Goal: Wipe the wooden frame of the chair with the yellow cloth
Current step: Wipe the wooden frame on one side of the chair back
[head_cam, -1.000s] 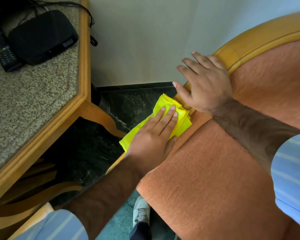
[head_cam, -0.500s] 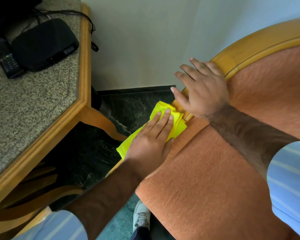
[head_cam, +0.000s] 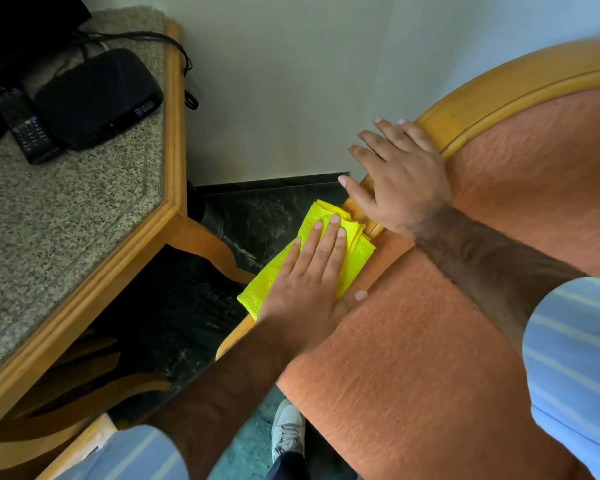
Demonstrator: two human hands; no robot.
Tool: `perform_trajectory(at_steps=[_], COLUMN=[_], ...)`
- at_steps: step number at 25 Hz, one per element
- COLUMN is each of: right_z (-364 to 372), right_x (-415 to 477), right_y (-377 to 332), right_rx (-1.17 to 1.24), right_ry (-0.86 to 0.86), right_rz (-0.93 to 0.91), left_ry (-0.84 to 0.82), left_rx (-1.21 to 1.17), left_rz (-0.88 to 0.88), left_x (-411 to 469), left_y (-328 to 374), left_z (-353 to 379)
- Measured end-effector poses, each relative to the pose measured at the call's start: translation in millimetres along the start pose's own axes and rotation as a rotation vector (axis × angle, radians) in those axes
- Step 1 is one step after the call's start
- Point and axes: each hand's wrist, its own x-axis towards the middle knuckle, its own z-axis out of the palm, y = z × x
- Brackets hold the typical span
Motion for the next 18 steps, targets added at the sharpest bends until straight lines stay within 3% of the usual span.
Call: perform_trajectory(at_steps=[2,4,6,7,9,11,13,18], right_z=[-8.6,-16.7,-23.2,-24.8,-21.8,-8.4,-7.8,-33.7], right_x=[-8.1,-35.3,-71.4,-85.0,-97.0,-97.3,-96.4,-113.5], right_y=[-7.1,-20.3,-38.1,-48.7,-67.4,-78.2,-85.3,-81.7], right_rx=[0.165,0.394,0.619,0.759,1.081,1.331,1.42,1.35], right_ry=[0.003,0.204,0.314,0.194,-0.232,-0.458,-0.418,-0.193], right_rz=[0.037,0.152,0.482,0.691,0.99,1.071,1.093,1.066], left_ry=[0.165,0.32,0.209,0.09,-0.042,-0.008,0.068,0.249], left_rx=[-0.309,-0.583,-0.768,-0.819,-0.809,-0.762,-0.796,-1.05], left_rz=[-0.078,-0.351,-0.656,-0.748,-0.767,-0.747,-0.758,-0.76], left_x=[-7.4,-18.2,-28.4,-32.9,-37.4,-37.8,-37.6,-46.9], left_y=[-12.0,-33.3,-55.9,-62.3,-68.9,-70.2,-64.7,-11.5], left_z=[-12.4,-22.4,-29.9,-29.9,-23.1,-24.5,-30.2,-50.2])
